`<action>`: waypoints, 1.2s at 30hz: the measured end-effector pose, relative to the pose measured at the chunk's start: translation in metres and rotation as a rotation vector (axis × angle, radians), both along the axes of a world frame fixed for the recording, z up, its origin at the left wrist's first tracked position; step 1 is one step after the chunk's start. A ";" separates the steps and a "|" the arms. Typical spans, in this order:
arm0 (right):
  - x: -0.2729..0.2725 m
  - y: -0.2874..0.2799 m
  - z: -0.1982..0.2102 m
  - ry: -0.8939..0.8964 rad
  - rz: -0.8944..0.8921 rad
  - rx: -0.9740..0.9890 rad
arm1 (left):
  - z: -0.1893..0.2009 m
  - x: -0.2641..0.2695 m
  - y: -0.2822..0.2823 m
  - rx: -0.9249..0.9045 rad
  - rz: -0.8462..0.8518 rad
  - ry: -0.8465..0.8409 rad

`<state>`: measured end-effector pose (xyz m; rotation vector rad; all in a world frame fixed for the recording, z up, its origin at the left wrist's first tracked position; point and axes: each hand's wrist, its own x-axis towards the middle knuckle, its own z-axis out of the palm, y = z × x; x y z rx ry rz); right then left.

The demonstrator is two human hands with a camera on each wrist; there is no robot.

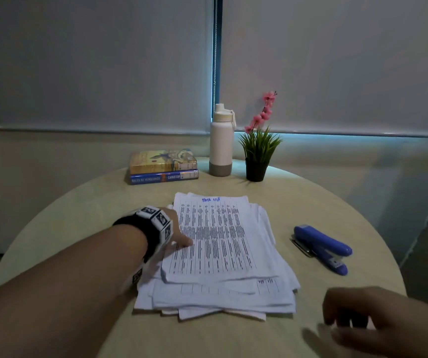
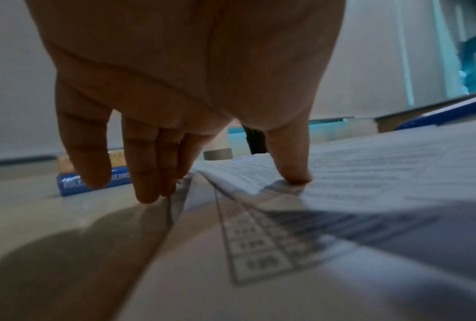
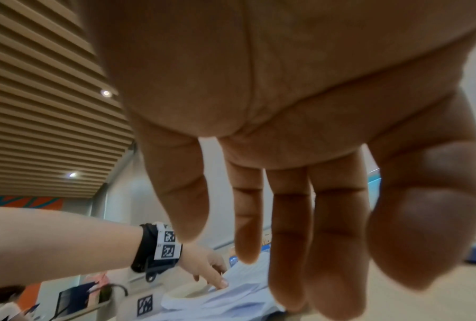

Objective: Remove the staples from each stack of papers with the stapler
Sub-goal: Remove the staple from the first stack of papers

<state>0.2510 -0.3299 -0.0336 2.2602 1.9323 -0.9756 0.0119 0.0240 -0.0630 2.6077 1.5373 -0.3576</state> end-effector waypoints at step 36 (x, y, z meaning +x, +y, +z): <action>0.000 0.152 0.020 0.836 -0.556 0.462 | 0.058 -0.043 -0.071 -0.430 -0.112 -1.346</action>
